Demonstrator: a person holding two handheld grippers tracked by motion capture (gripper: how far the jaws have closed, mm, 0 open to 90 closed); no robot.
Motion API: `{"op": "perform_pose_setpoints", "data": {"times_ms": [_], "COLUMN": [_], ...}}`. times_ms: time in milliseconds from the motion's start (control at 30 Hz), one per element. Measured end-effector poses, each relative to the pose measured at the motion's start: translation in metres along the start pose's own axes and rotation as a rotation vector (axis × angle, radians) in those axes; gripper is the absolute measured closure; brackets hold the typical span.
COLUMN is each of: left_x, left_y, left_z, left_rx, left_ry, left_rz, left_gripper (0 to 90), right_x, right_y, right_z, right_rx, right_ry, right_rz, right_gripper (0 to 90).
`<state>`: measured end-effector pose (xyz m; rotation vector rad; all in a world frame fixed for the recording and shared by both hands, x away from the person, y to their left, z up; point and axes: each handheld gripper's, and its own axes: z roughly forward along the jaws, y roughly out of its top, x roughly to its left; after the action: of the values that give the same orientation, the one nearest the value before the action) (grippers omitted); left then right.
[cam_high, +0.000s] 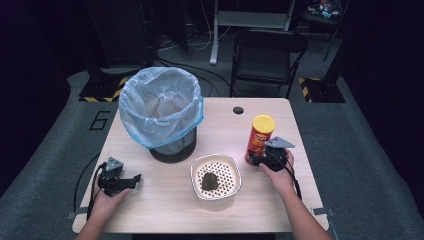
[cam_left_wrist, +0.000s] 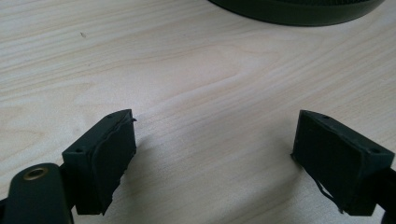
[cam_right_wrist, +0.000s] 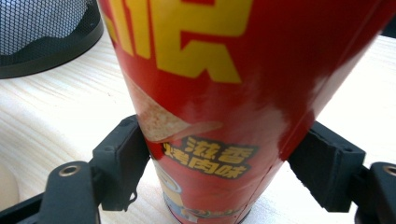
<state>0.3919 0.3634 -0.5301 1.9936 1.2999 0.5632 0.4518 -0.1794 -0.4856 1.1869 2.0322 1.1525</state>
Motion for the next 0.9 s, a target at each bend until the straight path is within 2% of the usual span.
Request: {"op": "perform_pose_setpoints", "data": {"times_ms": [100,267,367,667,900], "left_x": [0.000,0.000,0.000,0.000,0.000], "left_y": [0.000,0.000,0.000,0.000,0.000], "left_z": [0.000,0.000,0.001,0.000,0.001], "left_rx": [0.004,0.002,-0.007,-0.003,-0.010], "left_ry": [-0.002,-0.001,0.004,0.001,0.004], "left_rz": [0.000,0.000,-0.002,-0.001,-0.003], "left_gripper": [13.1,13.1,13.1,13.1,13.1], "right_x": [0.001,0.001,0.002,0.001,0.004], "right_y": [0.001,0.005,0.011,0.032,0.056], "right_z": [-0.001,-0.006,-0.010,-0.025,-0.040], "right_rx": [0.006,-0.031,-0.022,-0.029,-0.026], "right_ry": [0.000,0.014,0.024,0.041,0.063], "right_rz": [0.002,-0.006,-0.015,-0.021,-0.031], "right_gripper": [23.3,23.3,23.3,23.3,23.3]}}
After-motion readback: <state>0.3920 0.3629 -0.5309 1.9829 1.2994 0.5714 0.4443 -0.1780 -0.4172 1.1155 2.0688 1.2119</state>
